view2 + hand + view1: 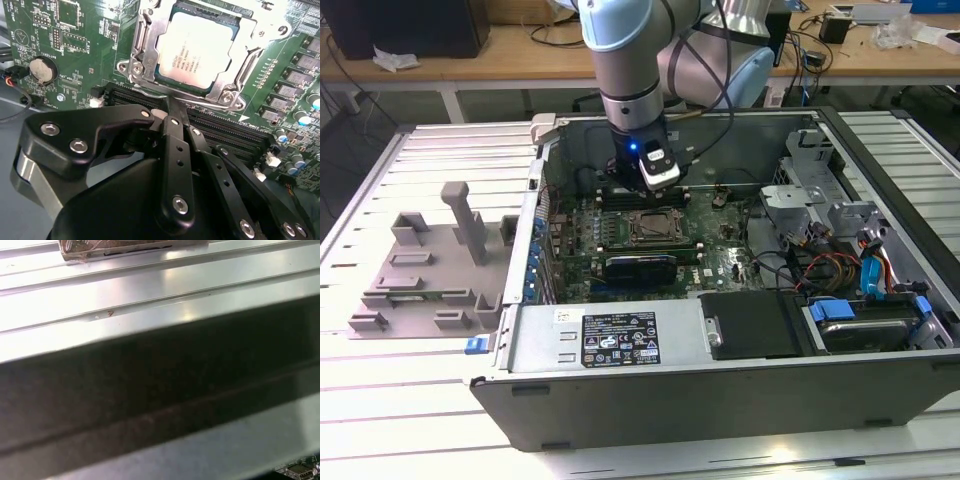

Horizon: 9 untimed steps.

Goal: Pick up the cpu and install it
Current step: 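Install the first cpu locking lever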

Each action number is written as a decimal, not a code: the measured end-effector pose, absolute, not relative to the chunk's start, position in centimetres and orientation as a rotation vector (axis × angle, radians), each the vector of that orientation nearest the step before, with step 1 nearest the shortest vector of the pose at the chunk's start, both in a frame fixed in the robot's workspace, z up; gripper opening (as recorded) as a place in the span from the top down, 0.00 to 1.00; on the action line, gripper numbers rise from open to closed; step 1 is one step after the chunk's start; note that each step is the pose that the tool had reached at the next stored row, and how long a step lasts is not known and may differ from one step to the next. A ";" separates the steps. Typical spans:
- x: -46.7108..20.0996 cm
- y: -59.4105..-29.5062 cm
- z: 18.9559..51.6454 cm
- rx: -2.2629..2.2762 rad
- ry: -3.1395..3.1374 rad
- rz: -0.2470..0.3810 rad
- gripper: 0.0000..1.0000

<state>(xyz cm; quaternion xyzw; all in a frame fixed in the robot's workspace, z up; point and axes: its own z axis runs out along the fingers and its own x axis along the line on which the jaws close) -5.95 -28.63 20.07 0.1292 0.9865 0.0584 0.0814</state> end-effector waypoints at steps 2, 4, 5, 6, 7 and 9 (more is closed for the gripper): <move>-5.9 -28.6 20.0 0.386 2.948 0.170 0.89; -5.9 -28.6 19.9 0.385 2.948 0.165 0.89; -5.9 -28.6 19.9 0.385 2.948 0.164 0.89; -5.9 -28.6 19.9 0.385 2.948 0.163 0.89; -5.9 -28.6 19.9 0.385 2.948 0.162 0.89; -5.9 -28.6 19.9 0.386 2.948 0.162 0.89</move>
